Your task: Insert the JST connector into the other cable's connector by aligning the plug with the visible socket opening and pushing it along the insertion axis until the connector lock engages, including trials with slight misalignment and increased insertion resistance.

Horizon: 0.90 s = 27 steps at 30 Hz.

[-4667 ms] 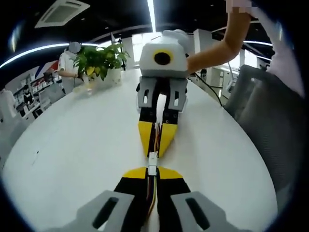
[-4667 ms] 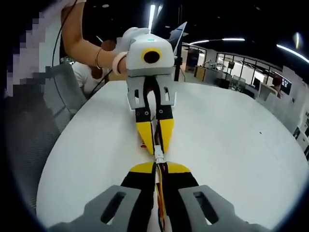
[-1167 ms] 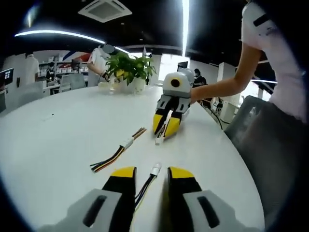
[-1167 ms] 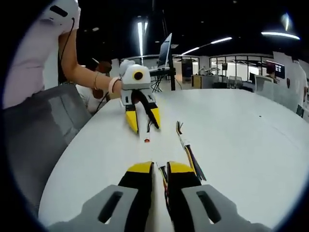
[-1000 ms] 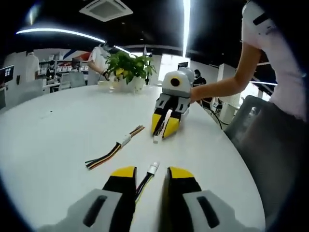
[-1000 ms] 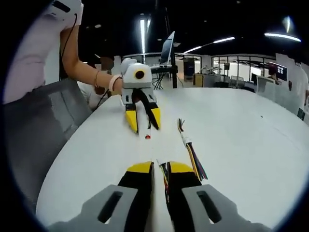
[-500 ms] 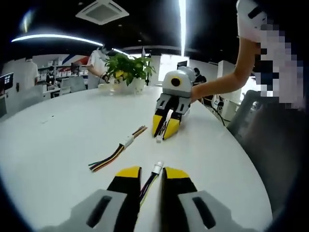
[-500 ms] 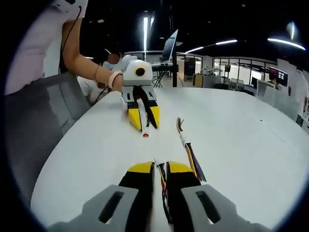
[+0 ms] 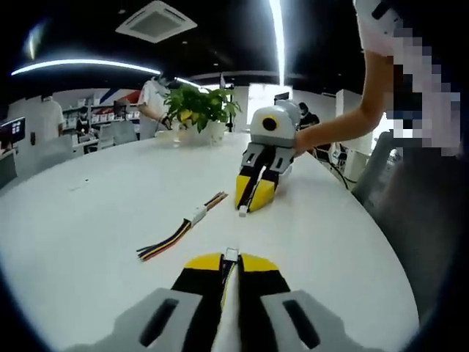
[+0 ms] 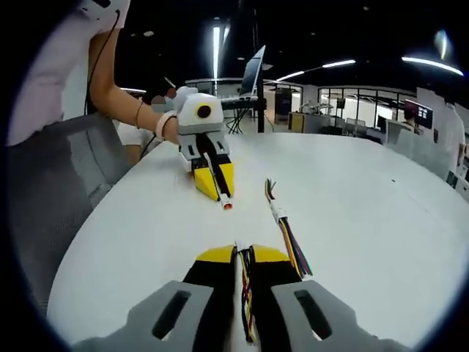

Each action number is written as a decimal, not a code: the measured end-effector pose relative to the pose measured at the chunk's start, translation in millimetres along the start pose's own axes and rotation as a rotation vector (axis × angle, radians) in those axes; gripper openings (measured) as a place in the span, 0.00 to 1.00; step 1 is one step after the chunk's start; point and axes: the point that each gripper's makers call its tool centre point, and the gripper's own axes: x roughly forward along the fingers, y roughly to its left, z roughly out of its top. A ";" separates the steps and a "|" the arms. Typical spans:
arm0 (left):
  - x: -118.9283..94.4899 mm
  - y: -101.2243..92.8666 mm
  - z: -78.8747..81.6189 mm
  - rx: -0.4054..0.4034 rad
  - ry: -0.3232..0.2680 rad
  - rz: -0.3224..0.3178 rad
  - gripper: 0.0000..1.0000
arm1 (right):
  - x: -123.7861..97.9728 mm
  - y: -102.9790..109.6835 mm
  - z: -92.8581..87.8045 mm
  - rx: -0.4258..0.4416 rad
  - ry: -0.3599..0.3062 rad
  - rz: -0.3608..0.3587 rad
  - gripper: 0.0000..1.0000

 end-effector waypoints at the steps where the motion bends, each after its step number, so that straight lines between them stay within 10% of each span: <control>1: 0.4 -0.4 0.4 0.003 0.003 0.001 0.01 | -0.1 -0.1 0.1 0.003 0.000 -0.001 0.04; 27: 15.7 -2.4 7.4 0.024 0.016 -0.024 0.00 | 13.7 11.7 14.6 0.018 -0.025 0.032 0.04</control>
